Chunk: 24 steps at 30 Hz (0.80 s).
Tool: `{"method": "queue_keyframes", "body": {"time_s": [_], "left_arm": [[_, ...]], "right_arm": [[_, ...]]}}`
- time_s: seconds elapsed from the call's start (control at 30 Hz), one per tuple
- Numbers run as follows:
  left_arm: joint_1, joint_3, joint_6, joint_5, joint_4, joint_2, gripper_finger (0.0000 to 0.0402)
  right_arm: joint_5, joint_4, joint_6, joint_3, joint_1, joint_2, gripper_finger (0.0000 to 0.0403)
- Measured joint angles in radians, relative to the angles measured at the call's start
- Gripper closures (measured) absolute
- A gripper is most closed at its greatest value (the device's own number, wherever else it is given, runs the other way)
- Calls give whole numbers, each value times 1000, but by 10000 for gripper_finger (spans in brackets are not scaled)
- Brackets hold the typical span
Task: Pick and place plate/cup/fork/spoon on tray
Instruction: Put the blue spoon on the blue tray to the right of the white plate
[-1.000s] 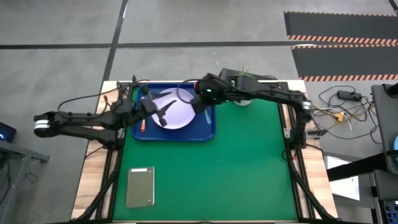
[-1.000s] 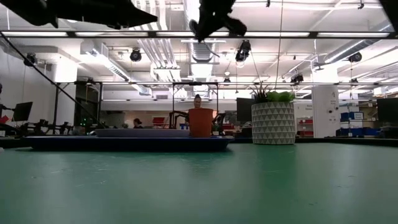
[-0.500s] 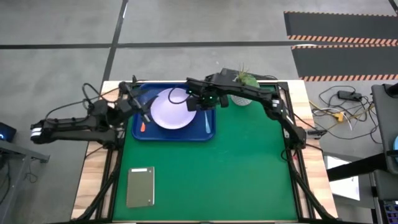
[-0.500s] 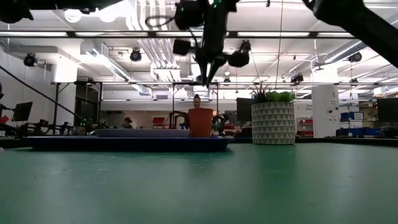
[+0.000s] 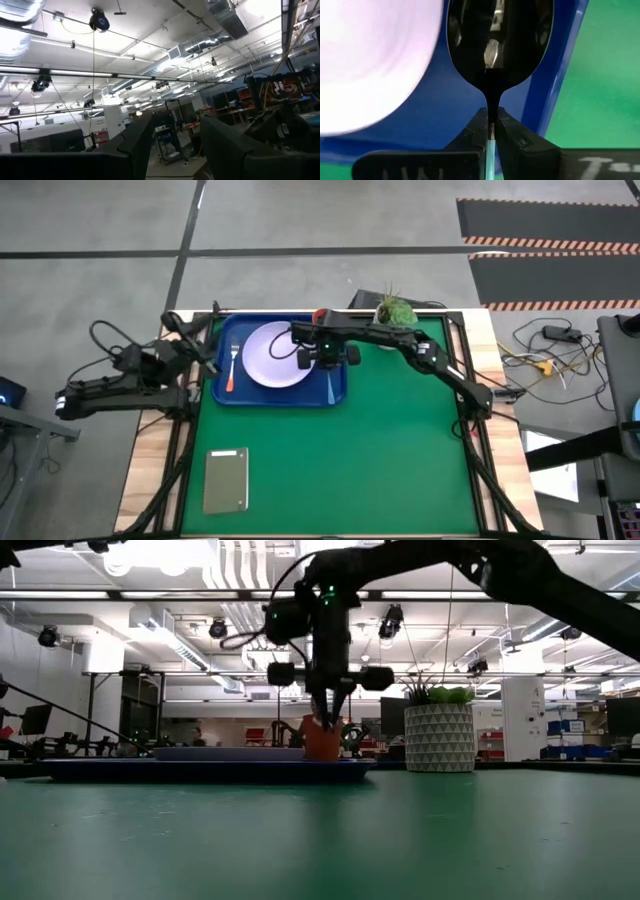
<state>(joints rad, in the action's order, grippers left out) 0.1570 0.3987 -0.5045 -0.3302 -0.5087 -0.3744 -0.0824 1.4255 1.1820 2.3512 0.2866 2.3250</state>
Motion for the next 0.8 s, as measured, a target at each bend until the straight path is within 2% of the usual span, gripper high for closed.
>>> {"method": "queue_keyframes", "body": {"time_s": [0.8], "left_arm": [[0, -5, -10, 0, 0, 12, 255]], "right_arm": [[-4, -77, -19, -3, 48, 91, 390]]}}
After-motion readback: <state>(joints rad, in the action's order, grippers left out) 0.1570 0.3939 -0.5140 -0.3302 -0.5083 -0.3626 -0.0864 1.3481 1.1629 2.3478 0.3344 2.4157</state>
